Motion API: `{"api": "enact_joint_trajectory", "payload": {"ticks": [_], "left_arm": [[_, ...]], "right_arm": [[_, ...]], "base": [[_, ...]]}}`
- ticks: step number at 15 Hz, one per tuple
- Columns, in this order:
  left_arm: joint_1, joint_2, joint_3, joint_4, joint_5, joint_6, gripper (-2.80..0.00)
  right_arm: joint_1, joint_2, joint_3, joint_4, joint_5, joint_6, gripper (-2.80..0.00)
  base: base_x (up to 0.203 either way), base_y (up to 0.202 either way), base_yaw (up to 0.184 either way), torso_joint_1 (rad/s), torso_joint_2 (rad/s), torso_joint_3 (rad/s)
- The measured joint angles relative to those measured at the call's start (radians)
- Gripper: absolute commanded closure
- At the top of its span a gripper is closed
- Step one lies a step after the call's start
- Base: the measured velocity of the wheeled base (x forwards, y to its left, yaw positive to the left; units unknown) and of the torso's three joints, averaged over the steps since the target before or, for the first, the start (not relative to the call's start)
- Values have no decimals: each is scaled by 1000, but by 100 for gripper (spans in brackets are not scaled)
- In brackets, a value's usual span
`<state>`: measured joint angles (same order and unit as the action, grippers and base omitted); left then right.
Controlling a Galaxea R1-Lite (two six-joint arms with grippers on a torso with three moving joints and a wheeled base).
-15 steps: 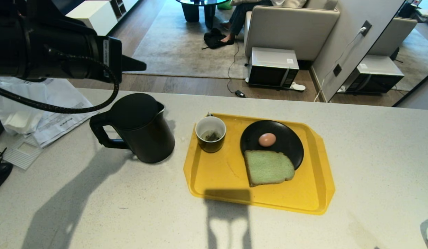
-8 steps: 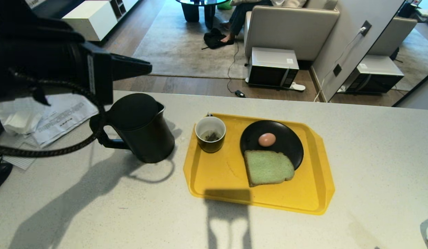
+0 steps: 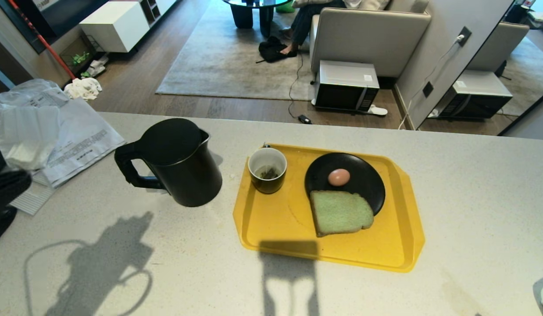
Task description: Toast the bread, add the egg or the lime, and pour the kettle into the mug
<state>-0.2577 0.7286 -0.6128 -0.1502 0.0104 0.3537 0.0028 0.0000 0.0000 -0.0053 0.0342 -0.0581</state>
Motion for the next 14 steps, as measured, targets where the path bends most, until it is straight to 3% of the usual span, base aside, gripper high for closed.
{"api": "enact_joint_trajectory", "payload": {"ticks": [3,7,11,14], "left_arm": [[134,-207,191,-19,0,48,0],[245,-432,407,-25,-7,63,0],[268,-597,572,-16,-25,48,0],[265,-688,605,97,-23,12,0]], "right_arm": [[0,0,0,0,1,1,0],[0,0,0,0,0,1,0],[0,0,0,0,1,0,0],[0,0,0,0,0,1,0]], "base": [[0,0,0,0,0,0],[0,0,0,0,0,0],[0,0,0,0,0,0],[0,0,0,0,0,0]]}}
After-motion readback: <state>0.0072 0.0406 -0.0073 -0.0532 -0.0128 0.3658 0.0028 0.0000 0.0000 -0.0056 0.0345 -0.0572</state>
